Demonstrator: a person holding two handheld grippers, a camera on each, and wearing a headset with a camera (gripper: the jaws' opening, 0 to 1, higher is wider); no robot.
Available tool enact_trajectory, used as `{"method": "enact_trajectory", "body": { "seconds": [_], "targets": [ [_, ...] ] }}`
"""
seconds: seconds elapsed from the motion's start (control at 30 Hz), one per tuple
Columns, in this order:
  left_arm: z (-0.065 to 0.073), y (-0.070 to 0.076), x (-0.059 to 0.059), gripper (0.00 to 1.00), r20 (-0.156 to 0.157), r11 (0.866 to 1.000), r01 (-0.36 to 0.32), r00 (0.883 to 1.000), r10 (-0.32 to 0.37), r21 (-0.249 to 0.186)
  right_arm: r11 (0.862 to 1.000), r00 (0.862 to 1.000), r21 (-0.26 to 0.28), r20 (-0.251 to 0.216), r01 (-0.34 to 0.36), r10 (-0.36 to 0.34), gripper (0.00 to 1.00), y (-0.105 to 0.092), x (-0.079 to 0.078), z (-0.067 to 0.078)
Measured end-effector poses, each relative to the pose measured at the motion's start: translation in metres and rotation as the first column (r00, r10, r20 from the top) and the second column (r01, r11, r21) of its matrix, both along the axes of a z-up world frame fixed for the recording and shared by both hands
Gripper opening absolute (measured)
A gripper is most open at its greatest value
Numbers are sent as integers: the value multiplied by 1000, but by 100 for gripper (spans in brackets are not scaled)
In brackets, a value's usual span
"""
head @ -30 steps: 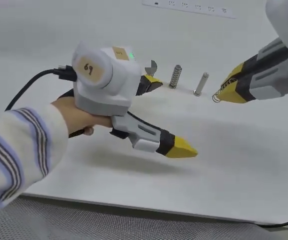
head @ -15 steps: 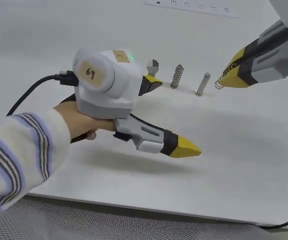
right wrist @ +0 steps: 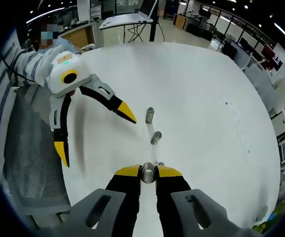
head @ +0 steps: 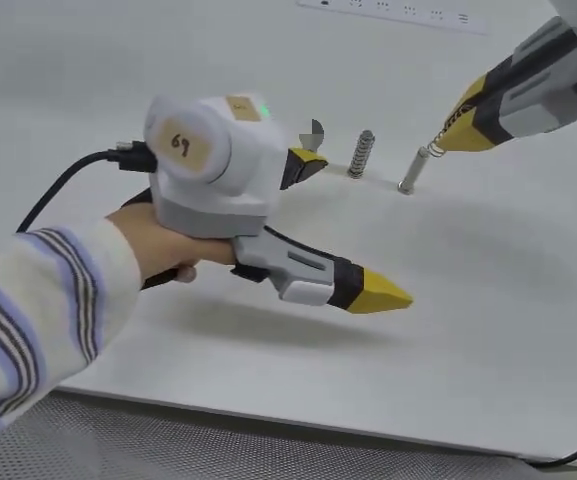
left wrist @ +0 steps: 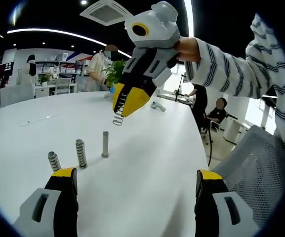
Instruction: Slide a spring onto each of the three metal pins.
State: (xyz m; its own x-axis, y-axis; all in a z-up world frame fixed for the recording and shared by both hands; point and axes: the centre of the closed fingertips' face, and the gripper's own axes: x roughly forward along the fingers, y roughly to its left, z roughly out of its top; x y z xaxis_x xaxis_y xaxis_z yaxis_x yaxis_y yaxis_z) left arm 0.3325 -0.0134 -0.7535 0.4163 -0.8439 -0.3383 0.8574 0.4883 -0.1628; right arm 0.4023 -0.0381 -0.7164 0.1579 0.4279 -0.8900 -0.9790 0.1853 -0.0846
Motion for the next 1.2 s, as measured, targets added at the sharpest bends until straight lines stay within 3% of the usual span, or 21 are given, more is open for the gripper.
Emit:
{"method": "enact_trajectory", "body": {
  "seconds": [0.3, 0.5, 1.2],
  "targets": [
    [0, 3, 2, 98, 6, 1000, -7, 1000, 7, 8, 999, 1000, -40, -2, -9, 9, 8, 0, 15, -14],
    [1, 5, 3, 98, 19, 1000, -13, 1000, 13, 10, 998, 1000, -50, -12, -25, 25, 8, 2, 16, -17],
    [-3, 7, 1, 98, 5, 1000, -4, 1000, 4, 23, 992, 999, -118, -20, -47, 45, 8, -2, 22, -36]
  ]
}}
